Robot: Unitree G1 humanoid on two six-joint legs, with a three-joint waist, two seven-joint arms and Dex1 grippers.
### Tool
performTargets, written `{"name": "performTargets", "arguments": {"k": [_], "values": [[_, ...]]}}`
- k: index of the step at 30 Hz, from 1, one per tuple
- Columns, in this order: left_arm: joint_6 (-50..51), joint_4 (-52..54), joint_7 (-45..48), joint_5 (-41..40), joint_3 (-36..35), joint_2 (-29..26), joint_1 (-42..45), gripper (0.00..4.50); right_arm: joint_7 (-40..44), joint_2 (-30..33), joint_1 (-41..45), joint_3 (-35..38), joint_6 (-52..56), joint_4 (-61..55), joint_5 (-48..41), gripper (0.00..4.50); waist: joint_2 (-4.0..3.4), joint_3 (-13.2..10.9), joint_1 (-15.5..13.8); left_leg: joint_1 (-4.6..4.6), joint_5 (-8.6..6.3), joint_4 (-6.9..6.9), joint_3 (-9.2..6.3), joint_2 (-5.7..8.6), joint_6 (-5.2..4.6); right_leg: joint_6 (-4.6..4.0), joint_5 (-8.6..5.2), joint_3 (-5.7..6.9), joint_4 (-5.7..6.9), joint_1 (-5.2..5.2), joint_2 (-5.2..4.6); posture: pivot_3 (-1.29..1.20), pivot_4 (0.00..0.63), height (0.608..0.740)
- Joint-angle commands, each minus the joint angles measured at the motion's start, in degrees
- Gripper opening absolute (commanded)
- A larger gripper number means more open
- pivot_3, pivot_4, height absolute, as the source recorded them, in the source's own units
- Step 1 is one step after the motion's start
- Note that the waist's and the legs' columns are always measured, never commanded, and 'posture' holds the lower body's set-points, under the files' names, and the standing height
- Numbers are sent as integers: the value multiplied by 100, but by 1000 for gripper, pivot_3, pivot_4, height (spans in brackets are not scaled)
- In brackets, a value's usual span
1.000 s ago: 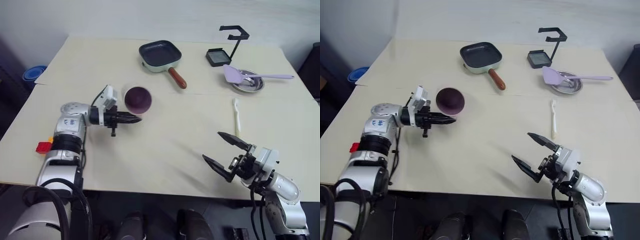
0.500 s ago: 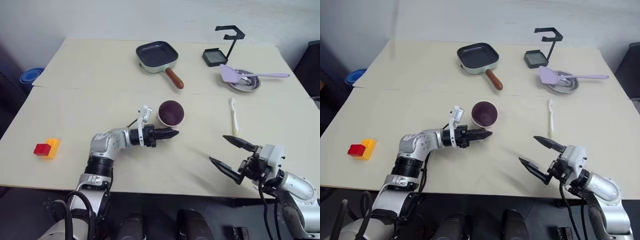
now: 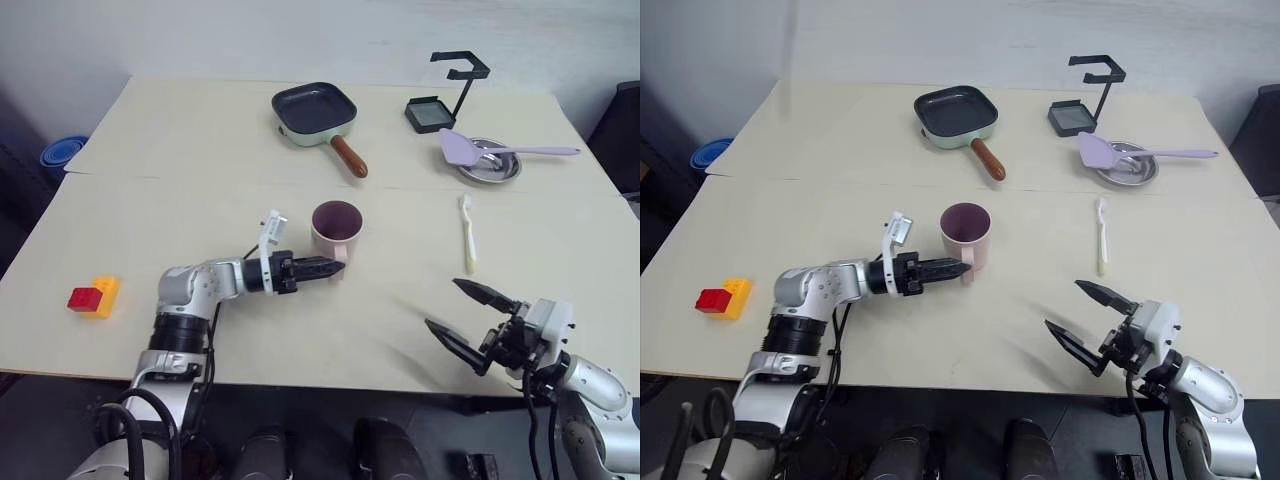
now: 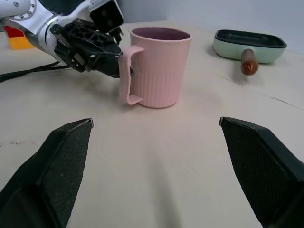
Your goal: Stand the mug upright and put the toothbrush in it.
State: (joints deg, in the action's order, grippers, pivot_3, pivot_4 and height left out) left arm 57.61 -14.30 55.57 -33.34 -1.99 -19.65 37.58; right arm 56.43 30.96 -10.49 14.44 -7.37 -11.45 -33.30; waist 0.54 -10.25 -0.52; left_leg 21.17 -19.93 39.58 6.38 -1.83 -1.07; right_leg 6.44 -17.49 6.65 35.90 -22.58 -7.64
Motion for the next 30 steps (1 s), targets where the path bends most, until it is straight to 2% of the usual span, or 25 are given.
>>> {"name": "performTargets", "arguments": {"k": [1, 3, 6, 9, 12, 13, 15, 16, 18, 21, 23, 27, 30], "values": [[-594, 725, 590, 103, 112, -698, -411, 2373, 16, 9, -163, 411, -134, -10, -159, 4500, -1, 0, 38, 0, 0, 0, 1, 0, 2, 0, 0, 0, -1, 0, 3, 0, 150, 740], [-1093, 1090, 802, 87, -80, -1061, -734, 2373, 30, -1, -336, 620, -230, 69, -126, 4500, -2, 1, 45, -3, 0, -5, 1, -7, 3, -3, -2, -2, -1, -1, 1, 0, 150, 740], [-2483, 1491, 1117, 246, -508, -1429, -1332, 2373, 6, -75, -664, 1002, -458, 341, -72, 4500, -3, 0, 36, -2, -1, -5, 2, -16, 3, -4, -2, -5, -3, -1, -3, 0, 150, 740], [-3871, 1746, 1117, 448, -1050, -1526, -1898, 2932, -158, -158, -881, 1367, -602, 739, -34, 4500, -4, 1, 20, -3, -3, -6, 1, -13, -1, -4, -2, -8, -10, 1, -13, 0, 150, 740], [-4344, 1922, 1151, 562, -1168, -1712, -2266, 3876, -438, -49, -825, 1398, -122, 507, -145, 4500, -9, -1, 51, -4, -4, -12, -1, -10, -3, -5, -2, -27, -27, 1, -22, 0, 150, 740], [-4195, 2034, 1235, 469, -1183, -1873, -2384, 4093, -639, 152, -670, 1382, 206, 444, -65, 4500, -9, -1, 53, -7, -4, -12, 0, -10, -3, -5, -2, -34, -27, 1, -24, 0, 150, 740], [-3976, 2326, 1115, 281, -1329, -2043, -2393, 4384, -1479, 1230, 583, 1005, 2218, 551, 188, 4500, -18, 1, 64, -8, -4, -11, 1, -9, -4, -5, -2, -41, -23, 1, -27, 0, 150, 740], [-3930, 2400, 1014, 237, -1373, -2055, -2373, 4384, -1740, 1569, 1113, 854, 3017, 636, 87, 4500, -22, 2, 76, -10, -3, -14, 2, -5, -6, -5, -2, -45, -21, 0, -33, 0, 150, 740], [-4020, 2473, 815, 247, -1402, -1953, -2355, 4384, -1748, 1925, 2129, 426, 3878, 911, 78, 4500, -35, -8, 205, -13, -1, -18, 28, -4, -12, -2, 0, -50, -8, -14, -43, 0, 150, 740], [-4022, 2691, 622, 312, -1288, -1863, -2466, 4384, -1886, 2166, 3529, -443, 5130, 1448, 457, 4500, -54, -6, 199, -12, 8, -33, 15, 1, -10, -15, -7, -44, -4, -24, -79, 0, 150, 740], [-3920, 2859, 529, 285, -1183, -1843, -2539, 4384, -1928, 2168, 4320, -1066, 5703, 1942, 854, 4500, -54, -6, 181, 0, 12, -50, -1, -10, 8, -30, -15, -20, 4, -24, -38, 0, 150, 740], [-3949, 3077, 389, 308, -1064, -1814, -2679, 4384, -1963, 1582, 5864, -1969, 6118, 3380, 1501, 4500, -52, -8, 170, 29, 8, -43, 20, 4, -4, -12, -6, 4, -1, -51, -35, 0, 150, 740], [-3919, 3185, 278, 264, -1095, -1835, -2742, 4500, -1834, 1334, 6459, -2484, 5753, 4425, 2098, 3823, -51, -8, 179, 37, 16, -37, 30, 14, -22, 11, 7, -3, -6, -56, -46, 0, 150, 740]]}}
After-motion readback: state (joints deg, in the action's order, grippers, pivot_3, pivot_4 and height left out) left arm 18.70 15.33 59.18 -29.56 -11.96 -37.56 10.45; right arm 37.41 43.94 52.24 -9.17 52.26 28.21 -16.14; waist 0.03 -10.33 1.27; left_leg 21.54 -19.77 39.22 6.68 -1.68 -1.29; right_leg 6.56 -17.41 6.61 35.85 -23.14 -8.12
